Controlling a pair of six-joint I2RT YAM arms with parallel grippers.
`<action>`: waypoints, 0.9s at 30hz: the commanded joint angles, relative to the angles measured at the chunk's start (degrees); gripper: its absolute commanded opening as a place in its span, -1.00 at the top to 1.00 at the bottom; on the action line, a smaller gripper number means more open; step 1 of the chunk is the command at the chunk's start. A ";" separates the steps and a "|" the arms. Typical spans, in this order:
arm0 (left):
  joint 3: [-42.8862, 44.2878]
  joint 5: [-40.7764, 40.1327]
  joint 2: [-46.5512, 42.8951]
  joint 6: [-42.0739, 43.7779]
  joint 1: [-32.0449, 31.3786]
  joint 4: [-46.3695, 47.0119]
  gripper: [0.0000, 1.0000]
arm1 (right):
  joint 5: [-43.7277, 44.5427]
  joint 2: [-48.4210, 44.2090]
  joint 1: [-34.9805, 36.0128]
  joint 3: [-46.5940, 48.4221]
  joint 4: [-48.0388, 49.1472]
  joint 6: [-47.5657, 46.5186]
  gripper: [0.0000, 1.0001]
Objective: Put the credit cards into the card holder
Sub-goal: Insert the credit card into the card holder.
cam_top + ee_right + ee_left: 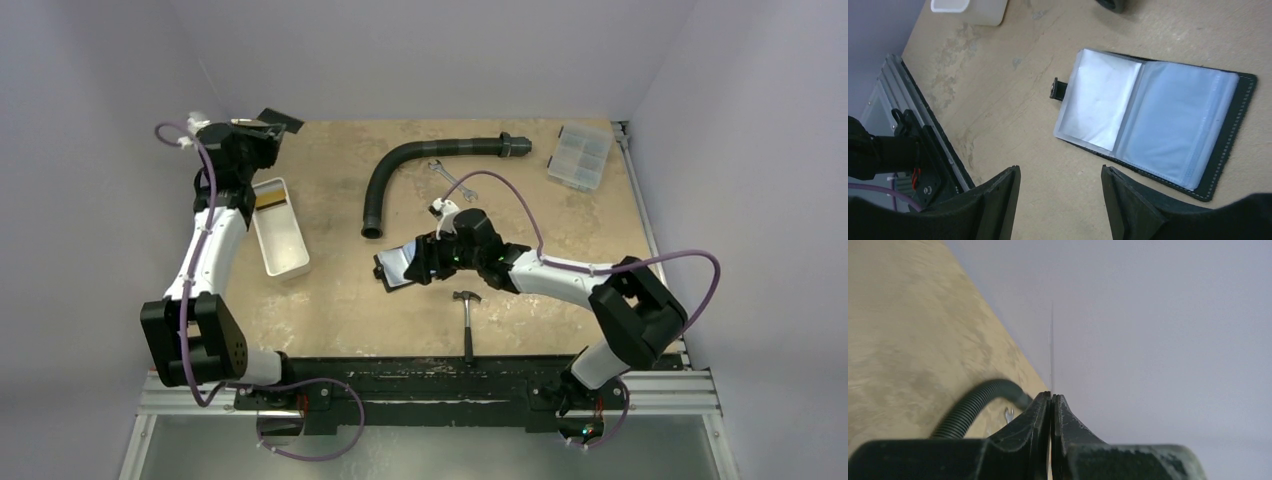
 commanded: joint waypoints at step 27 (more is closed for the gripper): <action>-24.44 28.51 -2.54 40.12 -30.35 -0.11 1.00 | -26.51 -9.20 -18.82 -7.82 8.23 7.22 -0.47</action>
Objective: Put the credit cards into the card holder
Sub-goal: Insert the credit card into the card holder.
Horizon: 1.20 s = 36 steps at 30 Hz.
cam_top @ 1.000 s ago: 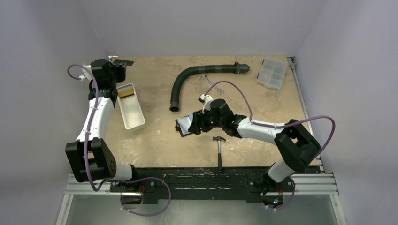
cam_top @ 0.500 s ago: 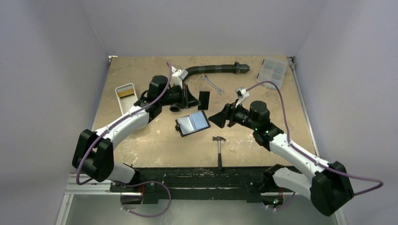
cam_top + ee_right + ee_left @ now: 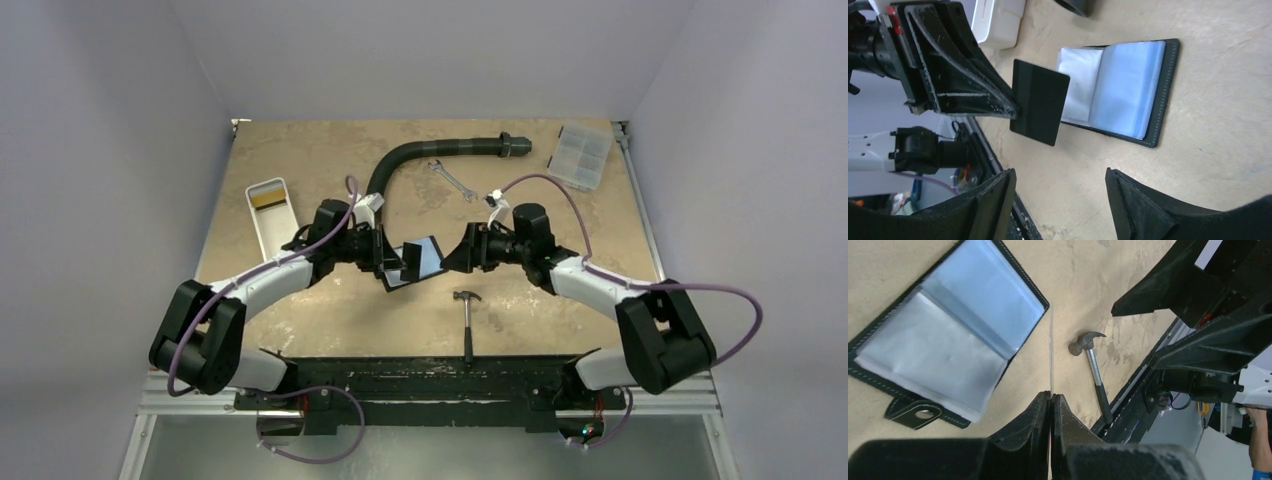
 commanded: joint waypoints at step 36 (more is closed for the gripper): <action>-5.81 13.54 18.98 -14.15 10.87 18.83 1.00 | -2.60 34.26 0.03 20.26 2.92 -0.15 1.00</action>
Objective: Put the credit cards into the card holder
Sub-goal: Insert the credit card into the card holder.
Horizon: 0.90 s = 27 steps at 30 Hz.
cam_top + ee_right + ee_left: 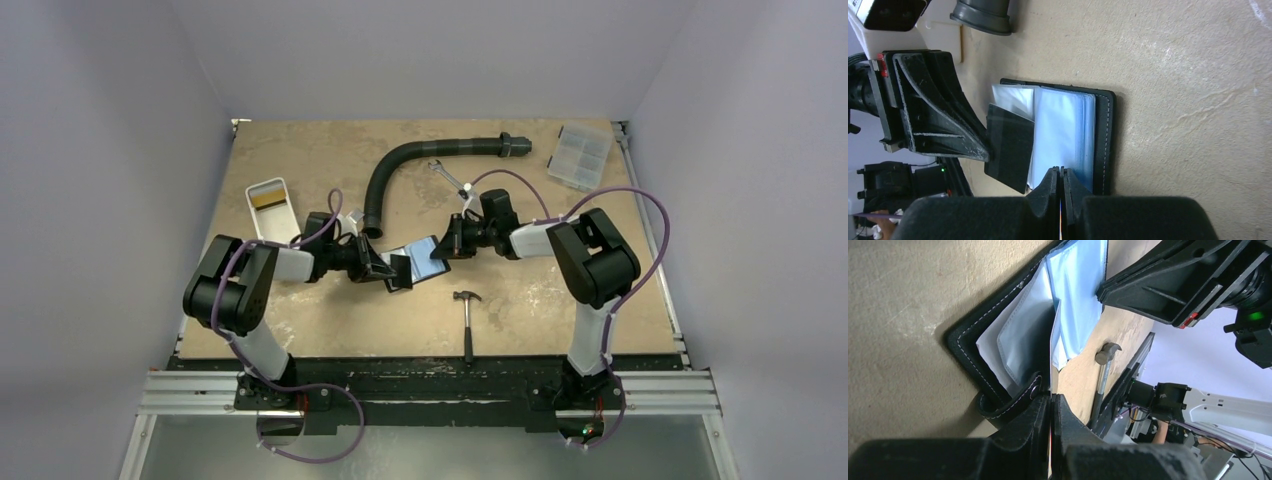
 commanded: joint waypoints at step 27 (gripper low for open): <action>-2.42 4.74 7.55 -14.50 -0.05 24.69 1.00 | 2.24 2.12 0.03 2.40 -1.91 -2.27 1.00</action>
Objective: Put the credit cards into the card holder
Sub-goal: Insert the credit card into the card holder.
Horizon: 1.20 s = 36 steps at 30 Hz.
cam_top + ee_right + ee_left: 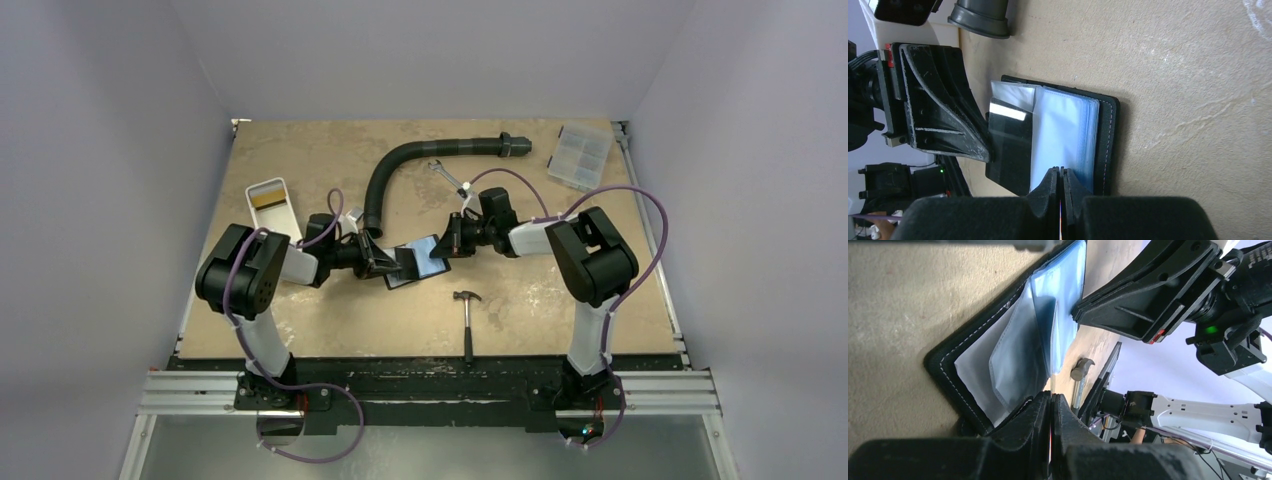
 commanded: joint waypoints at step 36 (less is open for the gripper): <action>-2.78 -4.79 2.60 -7.98 -2.90 16.79 1.00 | 1.94 0.89 0.05 0.70 -0.18 -1.57 1.00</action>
